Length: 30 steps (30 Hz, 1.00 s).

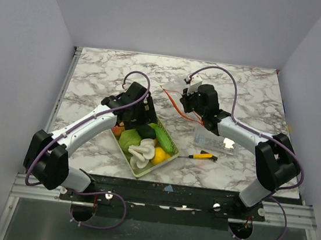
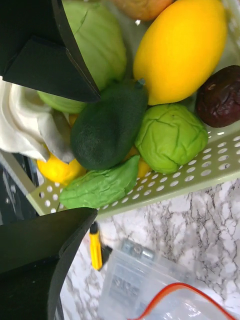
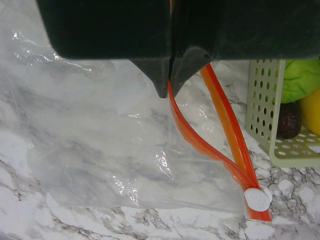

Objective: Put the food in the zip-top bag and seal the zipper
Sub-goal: Adjust the zipper food storage bag at the center of the board.

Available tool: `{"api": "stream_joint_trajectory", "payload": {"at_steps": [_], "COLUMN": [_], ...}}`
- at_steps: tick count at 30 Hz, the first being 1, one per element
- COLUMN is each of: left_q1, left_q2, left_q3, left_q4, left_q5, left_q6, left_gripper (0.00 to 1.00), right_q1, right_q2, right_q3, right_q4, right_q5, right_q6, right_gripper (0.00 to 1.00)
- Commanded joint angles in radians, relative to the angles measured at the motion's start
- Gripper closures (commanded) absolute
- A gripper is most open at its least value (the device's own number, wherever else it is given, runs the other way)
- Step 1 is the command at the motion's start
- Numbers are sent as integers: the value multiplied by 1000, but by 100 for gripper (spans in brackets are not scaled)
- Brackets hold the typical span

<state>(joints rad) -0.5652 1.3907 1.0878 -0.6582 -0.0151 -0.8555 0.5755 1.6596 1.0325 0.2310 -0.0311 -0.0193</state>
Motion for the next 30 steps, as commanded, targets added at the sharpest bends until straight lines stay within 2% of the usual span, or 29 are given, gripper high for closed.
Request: {"api": "stream_joint_trajectory", "payload": {"at_steps": [1, 5, 10, 15, 19, 21, 24, 28, 30], "left_q1": [-8, -8, -8, -9, -9, -9, -10, -10, -10], "left_q2": [8, 14, 66, 98, 93, 82, 72, 62, 59], "left_q3": [-18, -75, -12, -8, -19, -19, -17, -25, -18], "left_q4": [-32, -9, -157, -141, -136, -141, -153, -149, -150], "left_q5": [14, 23, -43, 9, 14, 0, -29, -37, -50], "left_q6": [-315, -481, -604, -630, -657, -655, -645, -642, -627], "left_gripper": [14, 16, 18, 19, 24, 26, 34, 37, 35], "right_q1": [-5, -4, -5, -5, -4, -5, -4, -5, -4], "right_q2": [-25, -28, -45, -45, -45, -45, -44, -41, -41], "right_q3": [-10, -10, -18, -18, -17, -17, -17, -13, -14], "right_q4": [44, 39, 39, 40, 35, 34, 34, 28, 27], "right_q5": [-21, -19, -21, -24, -26, -27, -29, -30, -30], "right_q6": [0, 0, -2, -4, -5, -6, -7, -9, -9], "right_gripper": [99, 99, 99, 99, 99, 99, 99, 99, 99]}}
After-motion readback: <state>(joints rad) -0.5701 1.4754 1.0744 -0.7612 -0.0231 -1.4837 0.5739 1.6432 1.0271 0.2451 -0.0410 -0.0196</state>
